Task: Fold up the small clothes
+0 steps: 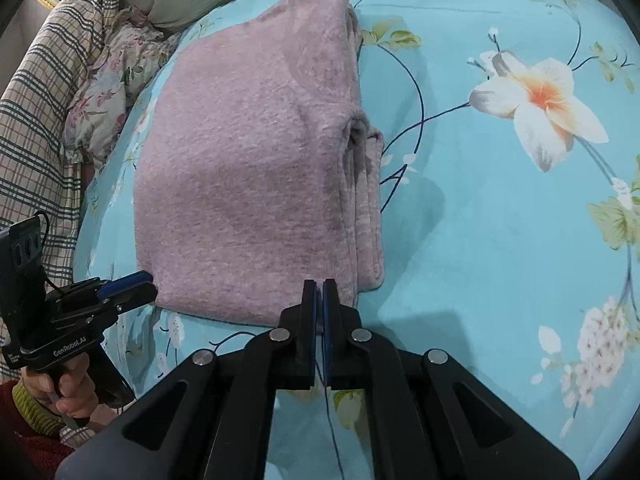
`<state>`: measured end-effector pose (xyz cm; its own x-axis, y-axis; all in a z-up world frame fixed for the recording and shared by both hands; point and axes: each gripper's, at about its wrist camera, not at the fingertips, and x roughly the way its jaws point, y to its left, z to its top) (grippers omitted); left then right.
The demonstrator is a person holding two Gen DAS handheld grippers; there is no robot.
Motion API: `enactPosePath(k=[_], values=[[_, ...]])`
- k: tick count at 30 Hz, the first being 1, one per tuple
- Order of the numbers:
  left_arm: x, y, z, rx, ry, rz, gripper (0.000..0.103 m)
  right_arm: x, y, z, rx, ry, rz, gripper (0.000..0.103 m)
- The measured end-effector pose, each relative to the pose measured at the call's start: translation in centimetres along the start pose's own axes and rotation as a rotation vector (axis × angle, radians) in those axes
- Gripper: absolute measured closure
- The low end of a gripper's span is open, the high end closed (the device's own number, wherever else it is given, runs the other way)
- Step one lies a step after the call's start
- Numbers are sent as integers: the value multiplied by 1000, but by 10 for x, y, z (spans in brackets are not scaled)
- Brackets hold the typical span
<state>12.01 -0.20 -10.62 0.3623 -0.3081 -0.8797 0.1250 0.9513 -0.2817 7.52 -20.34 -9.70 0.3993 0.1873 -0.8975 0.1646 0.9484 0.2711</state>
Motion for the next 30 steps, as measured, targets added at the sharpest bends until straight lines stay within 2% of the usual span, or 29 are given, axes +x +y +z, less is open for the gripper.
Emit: enactPosePath(k=[4, 5, 6, 7, 8, 9, 16, 22, 23, 24, 25, 28, 30], values=[[-14, 0, -5, 6, 0, -1, 84, -18, 13, -1, -15, -43, -3, 96], [-19, -1, -6, 5, -7, 2, 80, -24, 17, -1, -20, -56, -4, 89], [-22, 1, -7, 3, -14, 7, 77, -28, 19, -1, -22, -66, -3, 76], [-27, 4, -9, -5, -22, 18, 69, -31, 21, 0, -24, -78, -1, 68], [-30, 6, -10, -15, -26, 24, 66, -38, 23, 3, -30, -105, 2, 58], [-33, 9, -10, -26, -28, 24, 66, -42, 25, 6, -36, -126, -2, 58], [-45, 24, 9, -68, -77, 41, 66, -37, 12, 69, 1, -197, -24, 58], [-41, 29, 44, -123, -105, 71, 65, -10, -15, 129, 130, -205, 11, 58], [-38, 26, 50, -123, -102, 76, 65, -3, -19, 138, 148, -199, 42, 63], [-35, 25, 54, -123, -100, 82, 65, 1, -20, 142, 154, -191, 83, 97], [-32, 24, 59, -122, -97, 88, 65, 3, -21, 145, 156, -182, 108, 95], [-25, 21, 71, -112, -86, 106, 65, -13, -22, 144, 172, -250, 115, 96], [-24, 19, 75, -103, -93, 118, 65, -8, -25, 140, 187, -239, 74, 96]])
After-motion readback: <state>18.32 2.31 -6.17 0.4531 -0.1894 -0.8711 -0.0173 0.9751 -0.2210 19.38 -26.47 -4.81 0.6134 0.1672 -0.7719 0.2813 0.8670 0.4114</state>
